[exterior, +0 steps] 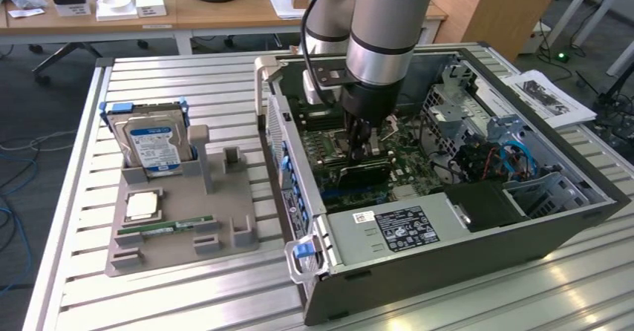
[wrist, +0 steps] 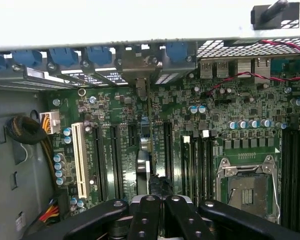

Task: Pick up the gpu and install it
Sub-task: 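Press down on the gpu until it lock into place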

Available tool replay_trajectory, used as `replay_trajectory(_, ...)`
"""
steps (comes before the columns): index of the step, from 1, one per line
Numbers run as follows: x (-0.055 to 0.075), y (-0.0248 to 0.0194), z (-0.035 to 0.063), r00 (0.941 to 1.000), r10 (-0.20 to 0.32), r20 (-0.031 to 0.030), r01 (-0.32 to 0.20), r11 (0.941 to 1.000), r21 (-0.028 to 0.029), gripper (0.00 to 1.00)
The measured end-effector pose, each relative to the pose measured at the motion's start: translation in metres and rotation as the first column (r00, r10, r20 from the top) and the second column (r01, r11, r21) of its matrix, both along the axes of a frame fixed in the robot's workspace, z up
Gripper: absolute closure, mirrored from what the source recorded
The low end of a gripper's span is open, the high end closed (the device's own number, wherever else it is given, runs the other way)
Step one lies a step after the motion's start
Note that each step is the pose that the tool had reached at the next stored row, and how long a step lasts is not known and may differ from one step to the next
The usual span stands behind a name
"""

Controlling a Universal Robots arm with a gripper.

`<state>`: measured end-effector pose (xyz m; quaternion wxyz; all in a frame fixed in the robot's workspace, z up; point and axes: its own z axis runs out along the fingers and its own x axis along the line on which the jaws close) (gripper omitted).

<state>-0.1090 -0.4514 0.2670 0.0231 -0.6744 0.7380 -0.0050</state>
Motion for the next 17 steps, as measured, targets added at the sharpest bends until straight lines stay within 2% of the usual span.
replay_trajectory(17,-0.0002,0.0001,-0.0035,1.0000,0.000,0.0001,0.000,1.0000,0.0024,0.89)
